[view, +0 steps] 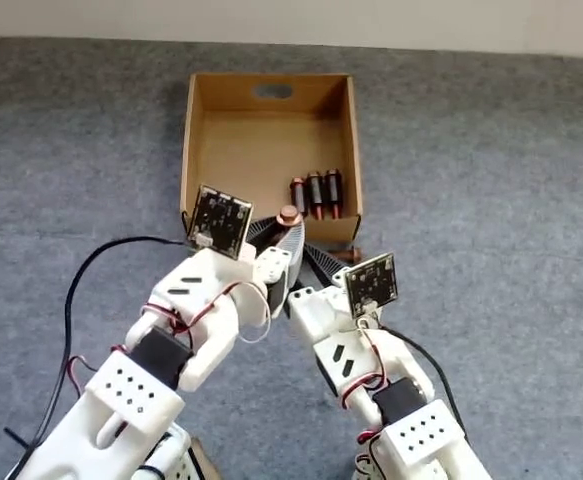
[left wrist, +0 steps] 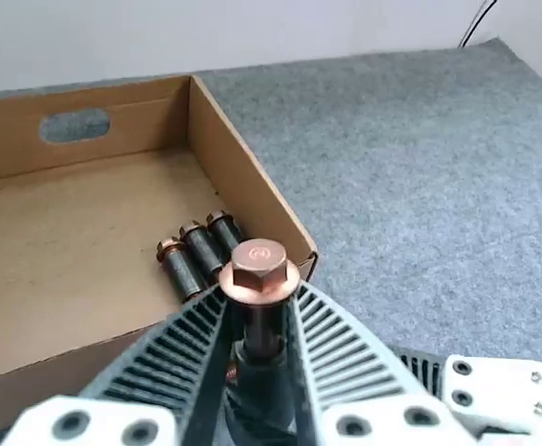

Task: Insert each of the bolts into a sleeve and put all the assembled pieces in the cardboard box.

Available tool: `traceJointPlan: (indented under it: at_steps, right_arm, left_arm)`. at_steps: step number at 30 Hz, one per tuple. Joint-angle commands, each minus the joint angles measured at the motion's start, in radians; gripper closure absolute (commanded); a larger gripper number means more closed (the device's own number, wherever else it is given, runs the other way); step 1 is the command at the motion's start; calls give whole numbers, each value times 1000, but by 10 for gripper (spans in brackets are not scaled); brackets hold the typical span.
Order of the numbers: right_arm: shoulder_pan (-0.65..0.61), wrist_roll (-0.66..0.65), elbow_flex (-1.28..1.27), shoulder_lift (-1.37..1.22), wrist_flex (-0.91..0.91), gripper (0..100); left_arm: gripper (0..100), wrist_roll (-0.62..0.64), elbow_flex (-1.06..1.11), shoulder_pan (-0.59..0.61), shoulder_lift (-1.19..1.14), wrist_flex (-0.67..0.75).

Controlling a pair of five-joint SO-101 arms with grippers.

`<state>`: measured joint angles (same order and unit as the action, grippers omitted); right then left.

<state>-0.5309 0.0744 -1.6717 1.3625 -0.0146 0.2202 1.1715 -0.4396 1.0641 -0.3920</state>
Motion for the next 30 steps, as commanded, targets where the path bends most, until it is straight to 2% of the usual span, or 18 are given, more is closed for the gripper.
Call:
traceJointPlan:
  at_steps: [1,5,22,26,30]
  right_arm:
    - [22,9,-1,15,18,991]
    - [22,9,-4,15,18,991]
    - [22,9,-5,15,18,991]
    - [24,9,-7,15,18,991]
    - [24,8,-7,15,18,991]
  left_arm:
    - [952,-8,4,7,58,29]
    - [849,-8,5,5,56,26]
    - [874,-11,-4,15,65,25]
    - [879,-9,-2,125,65,25]
    - [1000,-8,4,274,65,28]
